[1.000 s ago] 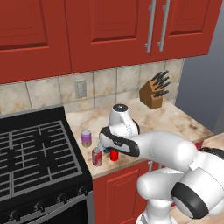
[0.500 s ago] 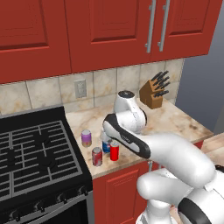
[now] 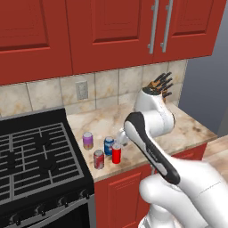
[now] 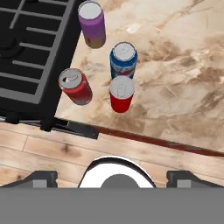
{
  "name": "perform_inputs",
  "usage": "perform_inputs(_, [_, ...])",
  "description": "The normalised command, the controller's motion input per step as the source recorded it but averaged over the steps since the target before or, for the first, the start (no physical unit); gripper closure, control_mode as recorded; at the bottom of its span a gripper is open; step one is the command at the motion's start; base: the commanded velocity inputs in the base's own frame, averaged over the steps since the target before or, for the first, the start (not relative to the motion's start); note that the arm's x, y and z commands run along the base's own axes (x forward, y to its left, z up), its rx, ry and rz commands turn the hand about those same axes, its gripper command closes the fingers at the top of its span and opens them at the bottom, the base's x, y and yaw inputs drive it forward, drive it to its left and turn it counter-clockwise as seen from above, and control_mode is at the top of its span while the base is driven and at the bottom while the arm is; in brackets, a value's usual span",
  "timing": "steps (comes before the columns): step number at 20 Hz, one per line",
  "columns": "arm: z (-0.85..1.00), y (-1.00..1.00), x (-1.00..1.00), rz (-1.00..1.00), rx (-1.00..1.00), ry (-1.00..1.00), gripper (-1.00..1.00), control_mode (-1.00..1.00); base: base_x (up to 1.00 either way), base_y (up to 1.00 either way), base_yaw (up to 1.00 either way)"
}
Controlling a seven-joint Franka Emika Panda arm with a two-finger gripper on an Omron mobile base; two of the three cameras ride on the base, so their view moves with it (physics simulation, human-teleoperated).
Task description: Four empty soda cans are scattered around the kitchen. Gather all the cans and cluster them next to the stove for recycling.
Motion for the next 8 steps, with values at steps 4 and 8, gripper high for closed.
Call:
perform_inputs(4, [0.02,-0.5,-1.0,0.0,0.02,-0.16,-1.0,-1.0,0.0,0.0,0.0])
perform_inputs(8, [-0.04,-0.5,-1.0,0.0,0.03,-0.17,-1.0,-1.0,0.0,0.0,0.0])
